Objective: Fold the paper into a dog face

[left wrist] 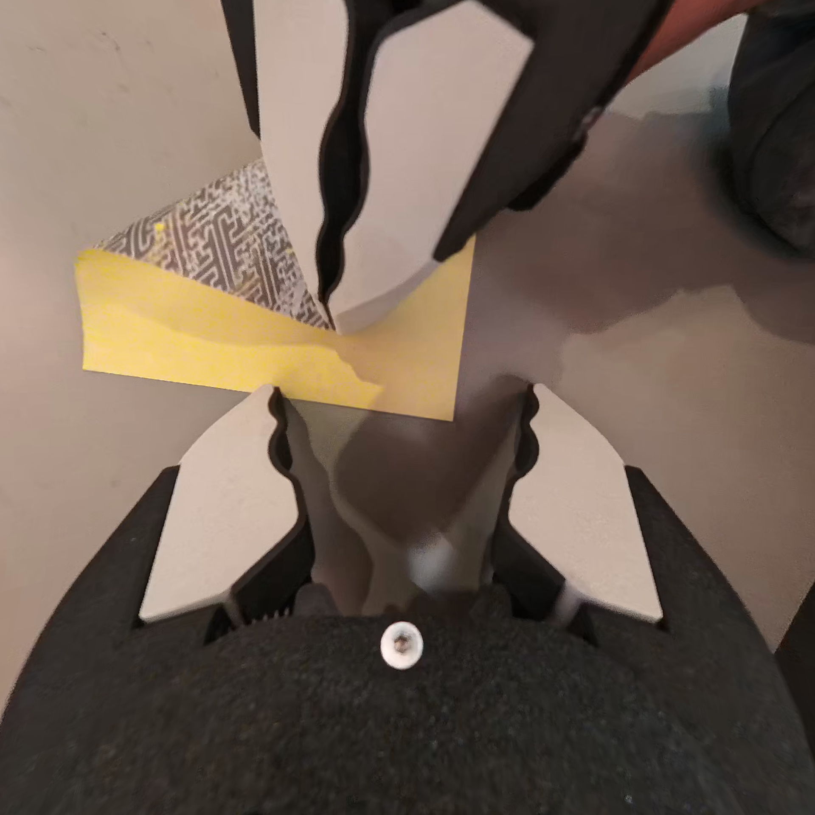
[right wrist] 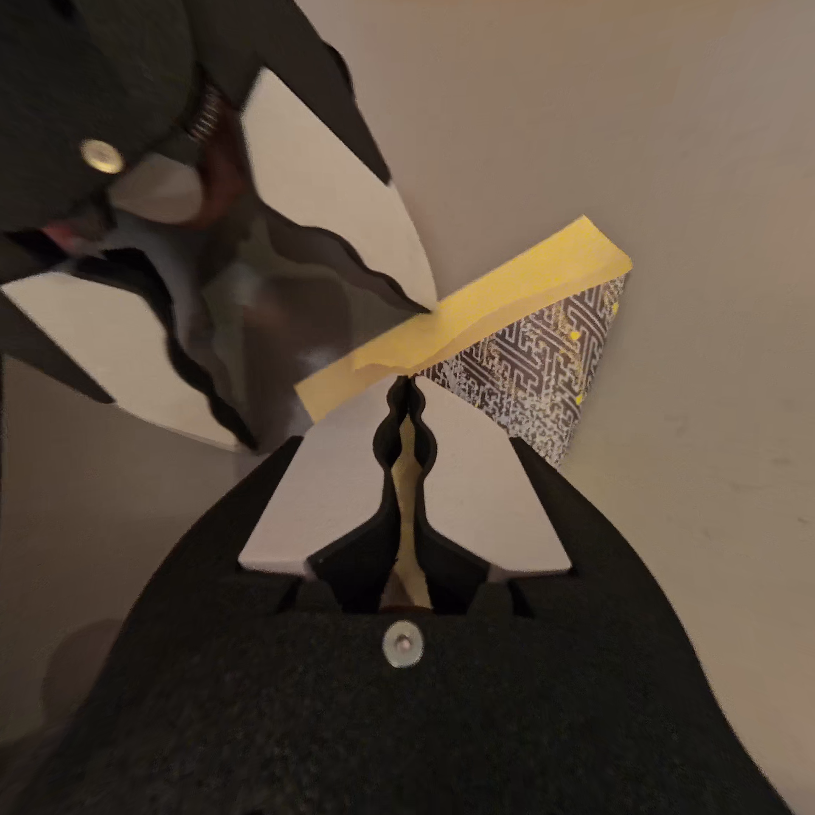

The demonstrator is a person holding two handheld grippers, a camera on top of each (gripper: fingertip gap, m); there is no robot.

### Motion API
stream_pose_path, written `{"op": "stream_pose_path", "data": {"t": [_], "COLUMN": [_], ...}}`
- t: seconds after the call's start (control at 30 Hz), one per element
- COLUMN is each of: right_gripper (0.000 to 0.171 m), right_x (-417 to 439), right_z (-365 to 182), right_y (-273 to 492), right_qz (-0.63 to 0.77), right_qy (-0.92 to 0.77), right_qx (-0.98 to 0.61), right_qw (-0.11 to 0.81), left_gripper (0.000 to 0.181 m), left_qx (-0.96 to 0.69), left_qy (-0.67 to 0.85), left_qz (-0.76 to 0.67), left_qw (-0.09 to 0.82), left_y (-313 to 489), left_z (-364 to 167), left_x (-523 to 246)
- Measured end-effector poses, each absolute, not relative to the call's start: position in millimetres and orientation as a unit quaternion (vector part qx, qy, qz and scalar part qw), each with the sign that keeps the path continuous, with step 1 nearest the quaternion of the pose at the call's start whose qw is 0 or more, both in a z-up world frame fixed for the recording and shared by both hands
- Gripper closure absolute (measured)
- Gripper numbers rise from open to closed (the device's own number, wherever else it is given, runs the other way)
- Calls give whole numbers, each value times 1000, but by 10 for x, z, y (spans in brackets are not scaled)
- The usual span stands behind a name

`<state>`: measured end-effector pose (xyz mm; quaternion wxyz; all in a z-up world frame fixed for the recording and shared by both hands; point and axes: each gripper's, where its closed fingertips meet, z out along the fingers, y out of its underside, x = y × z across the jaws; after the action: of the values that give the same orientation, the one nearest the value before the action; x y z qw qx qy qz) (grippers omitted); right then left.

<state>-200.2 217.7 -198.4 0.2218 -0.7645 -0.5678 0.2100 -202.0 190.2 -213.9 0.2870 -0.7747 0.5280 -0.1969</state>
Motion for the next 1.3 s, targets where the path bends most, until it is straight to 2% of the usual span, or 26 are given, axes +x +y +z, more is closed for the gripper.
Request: {"op": "stream_pose_path", "data": {"t": [0.67, 1.3], "right_gripper": [171, 171], "right_x": [-2072, -2067], "right_z": [-2094, -2103], "right_y": [1761, 1771], "right_qz": [242, 228], "right_qy": [-604, -614], "right_qx": [-741, -734], "right_qw": [164, 179], "left_gripper": [79, 79], "left_qx": [-775, -775], "left_qy": [526, 526], "left_qz": [-197, -198], "left_qw": [289, 291], "left_y": [1911, 1914], "left_z": [-2142, -2143], "left_x": [-1987, -1984]}}
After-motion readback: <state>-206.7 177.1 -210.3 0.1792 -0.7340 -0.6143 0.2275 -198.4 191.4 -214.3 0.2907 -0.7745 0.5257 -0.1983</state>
